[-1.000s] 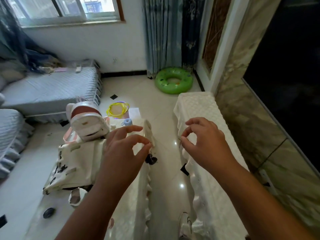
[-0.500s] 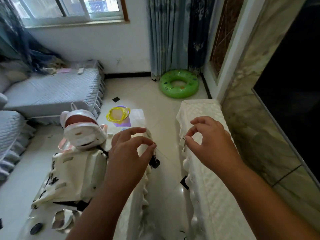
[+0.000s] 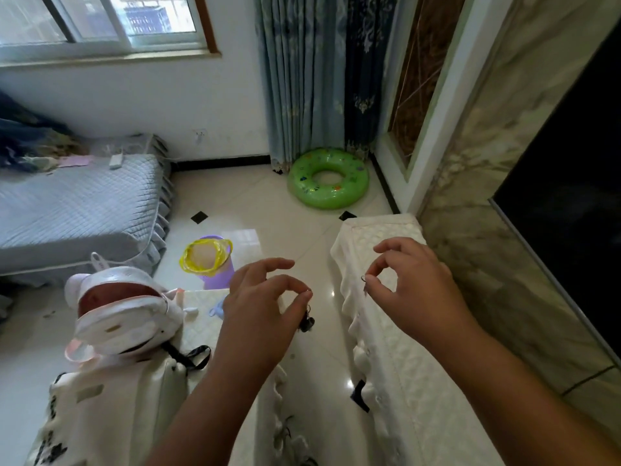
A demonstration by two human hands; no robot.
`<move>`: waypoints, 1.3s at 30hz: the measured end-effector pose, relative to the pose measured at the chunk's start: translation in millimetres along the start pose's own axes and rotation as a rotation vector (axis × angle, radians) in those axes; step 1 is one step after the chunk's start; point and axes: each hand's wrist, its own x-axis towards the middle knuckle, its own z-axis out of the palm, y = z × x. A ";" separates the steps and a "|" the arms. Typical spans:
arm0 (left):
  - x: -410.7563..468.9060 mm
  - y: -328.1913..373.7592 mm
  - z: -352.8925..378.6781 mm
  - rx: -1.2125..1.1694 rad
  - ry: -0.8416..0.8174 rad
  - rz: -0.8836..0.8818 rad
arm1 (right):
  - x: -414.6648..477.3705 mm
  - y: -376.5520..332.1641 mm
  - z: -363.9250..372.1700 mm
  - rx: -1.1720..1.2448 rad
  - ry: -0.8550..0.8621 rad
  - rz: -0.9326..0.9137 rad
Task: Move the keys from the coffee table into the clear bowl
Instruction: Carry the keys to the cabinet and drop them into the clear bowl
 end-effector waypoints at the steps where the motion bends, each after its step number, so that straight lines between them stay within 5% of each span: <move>1: 14.2 -6.2 0.1 -0.005 -0.009 0.009 | 12.5 -2.7 4.0 -0.003 0.002 0.009; 16: 186.4 -57.1 21.6 0.054 -0.049 0.034 | 163.9 10.1 43.9 0.036 0.030 0.084; 39: 371.7 -22.8 102.2 0.075 0.035 -0.056 | 392.7 95.8 19.2 0.082 0.056 0.001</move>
